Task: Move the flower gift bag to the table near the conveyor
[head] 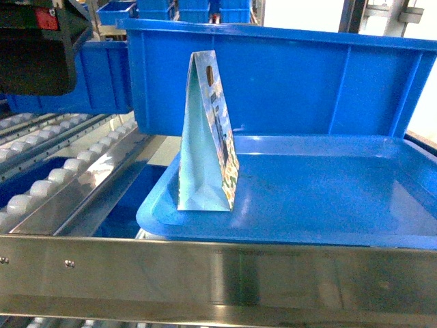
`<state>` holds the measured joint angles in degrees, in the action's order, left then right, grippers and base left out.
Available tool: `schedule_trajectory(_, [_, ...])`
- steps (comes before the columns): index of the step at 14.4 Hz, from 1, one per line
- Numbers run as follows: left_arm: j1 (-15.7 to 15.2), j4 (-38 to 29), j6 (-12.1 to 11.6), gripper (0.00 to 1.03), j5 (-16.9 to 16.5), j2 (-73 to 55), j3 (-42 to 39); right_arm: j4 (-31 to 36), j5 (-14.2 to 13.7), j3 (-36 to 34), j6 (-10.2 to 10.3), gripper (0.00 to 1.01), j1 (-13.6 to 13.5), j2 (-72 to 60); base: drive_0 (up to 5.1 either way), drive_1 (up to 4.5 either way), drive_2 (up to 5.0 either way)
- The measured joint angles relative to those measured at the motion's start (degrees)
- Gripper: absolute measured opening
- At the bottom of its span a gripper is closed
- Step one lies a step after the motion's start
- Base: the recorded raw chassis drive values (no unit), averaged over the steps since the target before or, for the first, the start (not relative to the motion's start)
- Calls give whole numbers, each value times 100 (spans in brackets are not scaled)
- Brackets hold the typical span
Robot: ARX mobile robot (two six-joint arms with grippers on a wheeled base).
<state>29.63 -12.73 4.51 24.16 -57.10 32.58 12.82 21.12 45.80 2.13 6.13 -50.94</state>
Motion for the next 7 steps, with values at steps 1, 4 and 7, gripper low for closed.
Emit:
schedule_trajectory(1, [-33, 383, 20, 98, -258, -66, 315, 4, 17, -2, 0, 2, 0, 4, 0, 0, 0])
schedule_trajectory(4, [-146, 1211, 109, 98, -636, -260, 1287, 2, 17, -2, 0, 2, -7, 4, 0, 0, 0])
schedule_trajectory(7, [-238, 1845, 195, 98, -907, -745, 1939, 0, 17, -4, 2, 2, -7, 2, 0, 0, 0])
